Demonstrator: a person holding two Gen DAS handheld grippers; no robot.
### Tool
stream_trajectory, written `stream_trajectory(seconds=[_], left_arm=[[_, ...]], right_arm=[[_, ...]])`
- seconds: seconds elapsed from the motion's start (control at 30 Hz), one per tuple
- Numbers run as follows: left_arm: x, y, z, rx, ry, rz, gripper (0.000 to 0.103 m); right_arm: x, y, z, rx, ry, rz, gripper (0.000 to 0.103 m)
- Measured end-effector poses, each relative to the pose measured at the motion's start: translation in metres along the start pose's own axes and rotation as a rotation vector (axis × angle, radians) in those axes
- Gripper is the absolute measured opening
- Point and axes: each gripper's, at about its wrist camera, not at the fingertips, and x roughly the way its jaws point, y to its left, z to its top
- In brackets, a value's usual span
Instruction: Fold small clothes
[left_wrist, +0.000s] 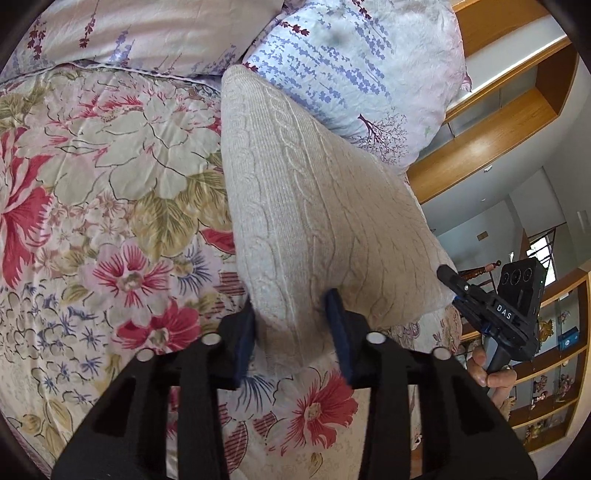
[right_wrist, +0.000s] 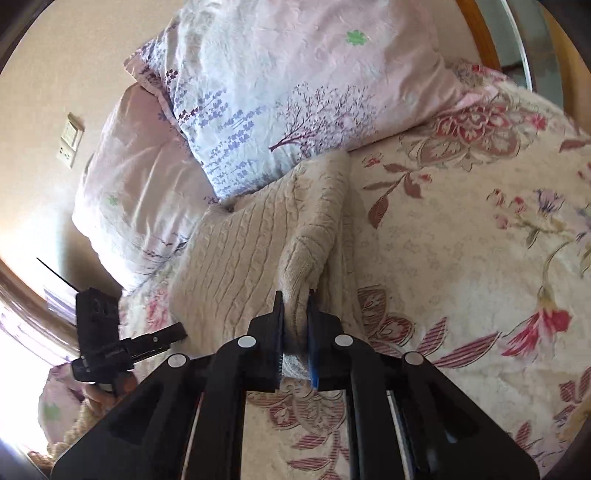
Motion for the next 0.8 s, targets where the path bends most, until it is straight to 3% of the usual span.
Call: stream_trajectory(seconds=[0.07,0.13,0.23,0.43,0.5,0.57,0.63,0.8], left_arm=[[-0.002,-0.002,-0.003,0.021,-0.013,0.008,0.022],[-0.004,-0.003,-0.006,0.029,-0.015,0.008,0.02],[-0.002,-0.002,-0.011,0.032,-0.01,0.018,0.018],[0.004,0.003,-0.019,0.039,-0.013,0.034,0.02],[0.003,-0.001,-0.019,0.058,-0.01,0.051,0.027],[0.0,-0.004,-0.017,0.066,-0.02,0.062,0.042],[-0.005,-0.005,-0.013,0.066,-0.043,0.076,0.057],[-0.01,-0.01,0.005,0.075,-0.108,0.166,0.077]], right_arm=[[-0.012,0.005,0.005,-0.017,-0.066,-0.007,0.01],[-0.016,0.008,0.008,-0.054,-0.083,-0.057,0.01],[0.003,-0.007,0.0,-0.05,0.005,-0.14,0.01],[0.013,-0.027,-0.011,0.012,0.034,-0.109,0.011],[0.014,-0.023,-0.008,-0.006,0.055,-0.118,0.014],[0.008,-0.021,-0.002,0.011,0.057,-0.095,0.027],[0.0,-0.021,0.007,0.044,0.018,-0.061,0.048],[0.008,-0.03,0.048,0.145,-0.029,-0.005,0.052]])
